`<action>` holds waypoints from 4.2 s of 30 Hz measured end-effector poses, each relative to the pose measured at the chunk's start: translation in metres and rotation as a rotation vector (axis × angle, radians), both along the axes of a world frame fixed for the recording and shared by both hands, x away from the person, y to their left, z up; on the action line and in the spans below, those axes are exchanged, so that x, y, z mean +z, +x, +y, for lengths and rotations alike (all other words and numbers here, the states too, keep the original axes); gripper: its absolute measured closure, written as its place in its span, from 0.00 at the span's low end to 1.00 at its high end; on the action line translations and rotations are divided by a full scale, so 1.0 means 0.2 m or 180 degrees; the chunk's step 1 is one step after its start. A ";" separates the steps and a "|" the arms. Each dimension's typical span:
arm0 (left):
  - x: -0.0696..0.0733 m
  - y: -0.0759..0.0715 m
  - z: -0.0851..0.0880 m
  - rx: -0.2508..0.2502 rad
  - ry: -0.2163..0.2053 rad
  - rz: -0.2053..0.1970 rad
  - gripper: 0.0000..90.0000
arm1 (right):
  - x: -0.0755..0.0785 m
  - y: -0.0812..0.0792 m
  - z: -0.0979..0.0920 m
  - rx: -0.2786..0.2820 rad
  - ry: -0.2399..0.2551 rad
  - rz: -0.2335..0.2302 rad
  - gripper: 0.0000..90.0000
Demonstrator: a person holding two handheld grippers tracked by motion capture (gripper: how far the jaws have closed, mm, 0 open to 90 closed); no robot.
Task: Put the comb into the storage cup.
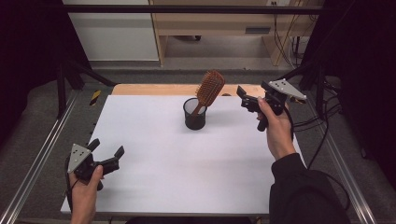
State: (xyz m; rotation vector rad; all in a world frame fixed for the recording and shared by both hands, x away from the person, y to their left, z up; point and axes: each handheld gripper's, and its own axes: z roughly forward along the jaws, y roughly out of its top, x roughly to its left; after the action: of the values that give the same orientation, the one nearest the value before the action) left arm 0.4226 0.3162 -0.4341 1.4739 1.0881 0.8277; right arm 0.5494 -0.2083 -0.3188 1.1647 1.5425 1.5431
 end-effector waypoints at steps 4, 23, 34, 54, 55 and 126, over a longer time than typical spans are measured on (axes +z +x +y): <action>0.02 -0.03 0.03 0.0067 0.0017 -0.0119 0.02 | 0.00 -0.02 -0.03 0.0004 -0.0022 0.0027 0.03; 0.02 -0.06 0.06 -0.0149 -0.0053 -0.0069 0.02 | -0.06 -0.15 -0.21 0.0010 -0.0181 0.0030 0.02; 0.02 -0.11 0.11 -0.0113 -0.0107 -0.0124 0.02 | -0.11 -0.23 -0.30 0.0066 -0.0154 -0.0012 0.02; 0.02 -0.12 0.11 -0.0189 -0.0143 -0.0117 0.02 | -0.19 -0.40 -0.47 0.0048 -0.0109 -0.0034 0.02; 0.01 -0.12 0.11 -0.0194 -0.0150 -0.0115 0.02 | -0.20 -0.41 -0.48 0.0040 -0.0100 -0.0026 0.02; 0.01 -0.14 0.06 -0.0398 -0.0089 -0.0224 0.02 | -0.63 -0.72 -0.38 0.0293 -0.0351 0.0019 0.04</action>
State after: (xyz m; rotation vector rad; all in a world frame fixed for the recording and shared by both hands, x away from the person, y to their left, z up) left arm 0.3944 0.3288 -0.4326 1.4631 0.9419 0.7677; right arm 0.4056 -0.2837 -0.4452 1.0508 1.6840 1.4938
